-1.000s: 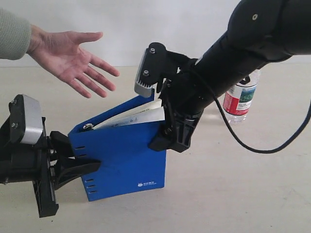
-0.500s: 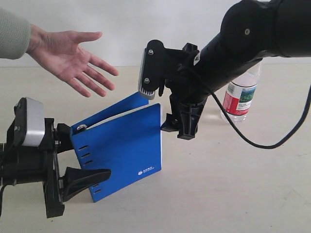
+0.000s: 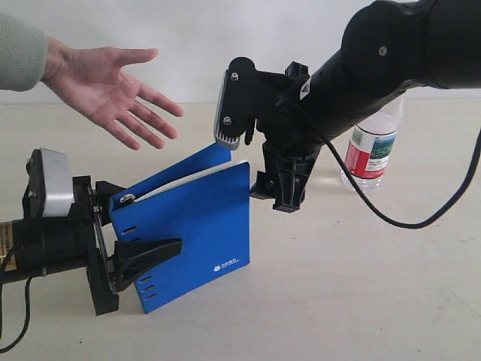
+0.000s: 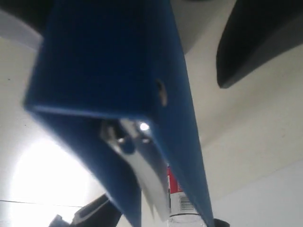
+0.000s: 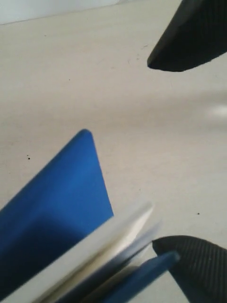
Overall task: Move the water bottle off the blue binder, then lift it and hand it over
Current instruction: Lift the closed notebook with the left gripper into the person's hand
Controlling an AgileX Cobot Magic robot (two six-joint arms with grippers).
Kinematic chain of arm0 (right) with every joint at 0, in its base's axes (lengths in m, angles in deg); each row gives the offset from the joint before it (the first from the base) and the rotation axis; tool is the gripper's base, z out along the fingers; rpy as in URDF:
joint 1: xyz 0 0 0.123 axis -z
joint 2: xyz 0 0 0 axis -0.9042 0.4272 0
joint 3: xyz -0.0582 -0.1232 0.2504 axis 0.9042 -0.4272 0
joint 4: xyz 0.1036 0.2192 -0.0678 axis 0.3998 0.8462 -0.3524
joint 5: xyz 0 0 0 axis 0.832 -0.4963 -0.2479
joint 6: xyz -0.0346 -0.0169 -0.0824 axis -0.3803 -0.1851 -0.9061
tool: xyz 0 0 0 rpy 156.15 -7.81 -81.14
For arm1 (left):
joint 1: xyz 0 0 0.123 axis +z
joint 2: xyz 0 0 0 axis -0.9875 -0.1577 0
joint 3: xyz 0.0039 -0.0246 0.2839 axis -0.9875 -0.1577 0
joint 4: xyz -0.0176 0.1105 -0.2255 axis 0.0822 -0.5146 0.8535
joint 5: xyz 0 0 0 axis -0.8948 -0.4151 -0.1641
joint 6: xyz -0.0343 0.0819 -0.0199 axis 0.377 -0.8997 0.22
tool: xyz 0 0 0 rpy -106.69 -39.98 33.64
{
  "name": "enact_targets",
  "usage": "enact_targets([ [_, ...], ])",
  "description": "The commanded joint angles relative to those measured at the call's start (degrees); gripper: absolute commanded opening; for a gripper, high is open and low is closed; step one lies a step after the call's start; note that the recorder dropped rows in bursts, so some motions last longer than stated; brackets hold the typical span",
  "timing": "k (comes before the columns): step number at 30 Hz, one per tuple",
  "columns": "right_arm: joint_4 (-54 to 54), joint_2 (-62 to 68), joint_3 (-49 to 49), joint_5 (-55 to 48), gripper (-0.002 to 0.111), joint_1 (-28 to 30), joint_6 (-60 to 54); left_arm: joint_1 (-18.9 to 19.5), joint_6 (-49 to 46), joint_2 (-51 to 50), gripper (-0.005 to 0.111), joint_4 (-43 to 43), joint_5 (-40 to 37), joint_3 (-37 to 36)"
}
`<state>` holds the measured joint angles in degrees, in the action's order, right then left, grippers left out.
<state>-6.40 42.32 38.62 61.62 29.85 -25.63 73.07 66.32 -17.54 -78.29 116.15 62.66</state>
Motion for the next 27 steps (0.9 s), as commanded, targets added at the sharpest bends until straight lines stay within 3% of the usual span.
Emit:
enact_targets([
  [1, -0.2, -0.5, 0.3, 0.1, 0.084, -0.1, 1.2, -0.7, 3.0, -2.7, 0.057, 1.0, 0.8, 2.3],
  [8, -0.2, -0.6, 0.3, -0.2, 0.084, -0.1, 1.6, -4.4, 4.3, -2.9, 0.005, 1.0, 0.8, 4.4],
  [14, -0.2, -4.1, 0.3, -0.7, 0.084, -0.1, 2.2, -4.7, 7.5, -2.6, 0.004, 4.9, -0.7, 5.0],
  [18, -0.2, -8.5, 0.3, 0.6, 0.084, -0.1, 5.8, -4.3, 24.4, 0.5, 0.004, 11.2, -3.5, 5.0],
  [22, -0.2, -13.2, 0.3, 2.2, 0.084, -0.1, 9.8, -1.2, 37.5, 4.9, 0.004, 10.0, -0.5, 5.0],
  [27, -0.2, -17.5, 0.3, 2.7, 0.084, -0.1, 12.2, 3.5, 59.2, 7.1, 0.004, 15.3, 0.8, 4.9],
])
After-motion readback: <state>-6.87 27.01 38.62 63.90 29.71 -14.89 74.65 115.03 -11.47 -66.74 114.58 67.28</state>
